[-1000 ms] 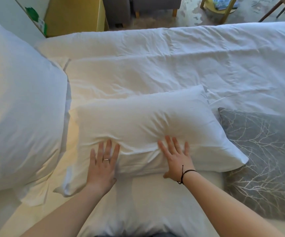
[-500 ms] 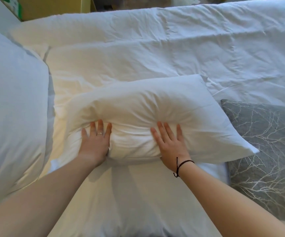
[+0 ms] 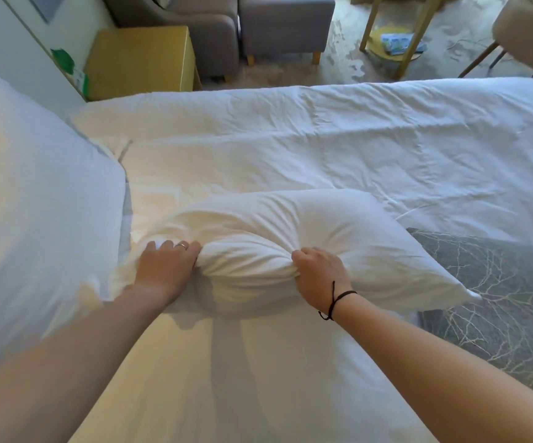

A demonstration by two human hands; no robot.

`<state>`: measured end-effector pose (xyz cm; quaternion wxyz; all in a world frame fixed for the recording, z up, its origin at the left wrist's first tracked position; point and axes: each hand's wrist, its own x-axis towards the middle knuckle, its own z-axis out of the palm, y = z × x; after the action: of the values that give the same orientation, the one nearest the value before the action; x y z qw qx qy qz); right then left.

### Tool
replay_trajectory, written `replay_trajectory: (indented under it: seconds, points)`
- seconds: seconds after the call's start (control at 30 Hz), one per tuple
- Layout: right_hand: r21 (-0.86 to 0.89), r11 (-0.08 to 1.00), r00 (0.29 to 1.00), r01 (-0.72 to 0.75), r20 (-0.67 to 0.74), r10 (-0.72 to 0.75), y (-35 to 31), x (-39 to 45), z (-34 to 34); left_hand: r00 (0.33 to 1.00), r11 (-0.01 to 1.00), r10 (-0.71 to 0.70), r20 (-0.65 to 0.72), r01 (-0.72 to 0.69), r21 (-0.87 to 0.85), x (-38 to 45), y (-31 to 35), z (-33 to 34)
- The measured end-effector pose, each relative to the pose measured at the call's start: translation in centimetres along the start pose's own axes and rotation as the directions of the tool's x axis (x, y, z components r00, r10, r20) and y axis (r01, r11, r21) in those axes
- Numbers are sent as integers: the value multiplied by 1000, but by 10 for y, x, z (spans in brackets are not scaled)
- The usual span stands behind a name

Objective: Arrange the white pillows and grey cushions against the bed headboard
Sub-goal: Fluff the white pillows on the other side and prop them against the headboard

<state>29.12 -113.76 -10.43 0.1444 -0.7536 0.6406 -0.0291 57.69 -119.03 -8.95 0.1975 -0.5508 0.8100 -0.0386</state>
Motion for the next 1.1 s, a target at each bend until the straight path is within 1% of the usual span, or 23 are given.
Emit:
replay_trajectory:
  seconds: [0.07, 0.1, 0.13, 0.17, 0.23, 0.3, 0.37, 0.43, 0.47, 0.53, 0.6, 0.63, 0.67, 0.7, 0.73, 0.77, 0.8, 0.87, 0.93, 1.0, 1.07, 1.1]
  points:
    - [111, 993, 997, -50, -48, 56, -19, 11, -35, 993, 999, -49, -107, 47, -20, 8, -25, -28]
    - [183, 980, 994, -81, -61, 94, -30, 18, -53, 979, 995, -97, -179, 90, -48, 14, -40, -44]
    - [256, 960, 988, -118, -66, 139, -42, 26, -70, 957, 985, -167, -235, 151, -88, 18, -55, -60]
    - [312, 937, 981, -157, -58, 183, -54, 34, -85, 931, 963, -257, -259, 225, -147, 22, -69, -78]
    - [376, 892, 964, -251, 9, 267, -80, 45, -107, 895, 891, -406, -186, 342, -299, 21, -90, -113]
    - [438, 824, 931, -359, 104, 351, -109, 49, -117, 884, 819, -452, -121, 357, -449, 9, -97, -139]
    - [532, 723, 894, -441, 196, 402, -139, 48, -114, 913, 758, -408, -16, 328, -564, -15, -92, -151]
    - [631, 591, 860, -502, 289, 420, -165, 41, -104, 939, 661, -309, 151, 326, -676, -47, -76, -145]
    - [666, 534, 847, -521, 324, 421, -177, 37, -97, 942, 597, -255, 220, 332, -731, -65, -66, -137]
    - [696, 465, 830, -547, 377, 411, -197, 27, -76, 941, 464, -192, 280, 338, -819, -103, -47, -115]
    - [690, 415, 802, -593, 454, 389, -214, 9, -49, 920, 353, -207, 333, 388, -851, -137, -33, -87]
    - [697, 361, 783, -619, 513, 353, -221, -2, -36, 898, 326, -219, 382, 436, -839, -153, -28, -72]
    - [704, 310, 768, -640, 568, 296, -228, -12, -23, 875, 319, -238, 422, 481, -817, -168, -24, -57]
    - [706, 293, 765, -644, 599, 238, -233, -22, -13, 856, 329, -268, 442, 513, -793, -183, -21, -43]
    - [710, 321, 778, -626, 600, 189, -238, -29, -7, 844, 344, -315, 434, 528, -777, -196, -19, -32]
    - [719, 375, 804, -585, 576, 149, -241, -32, -2, 829, 345, -370, 419, 541, -767, -208, -18, -23]
    - [726, 447, 838, -523, 534, 114, -243, -33, -1, 811, 320, -427, 399, 549, -773, -219, -19, -16]
    - [689, 633, 908, -352, 414, 54, -244, -29, -4, 770, 239, -524, 364, 543, -805, -236, -22, -8]
    - [594, 794, 962, -130, 270, -45, -243, -24, -10, 731, 194, -588, 345, 542, -818, -246, -26, -5]
    - [469, 877, 967, 106, 156, -200, -238, -21, -16, 688, 125, -630, 360, 548, -827, -253, -28, -4]
    - [250, 903, 920, 350, 90, -381, -233, -16, -21, 641, 41, -664, 386, 547, -836, -258, -31, -3]
    - [134, 879, 878, 458, 85, -471, -232, -13, -23, 622, 15, -671, 403, 555, -832, -260, -32, -2]
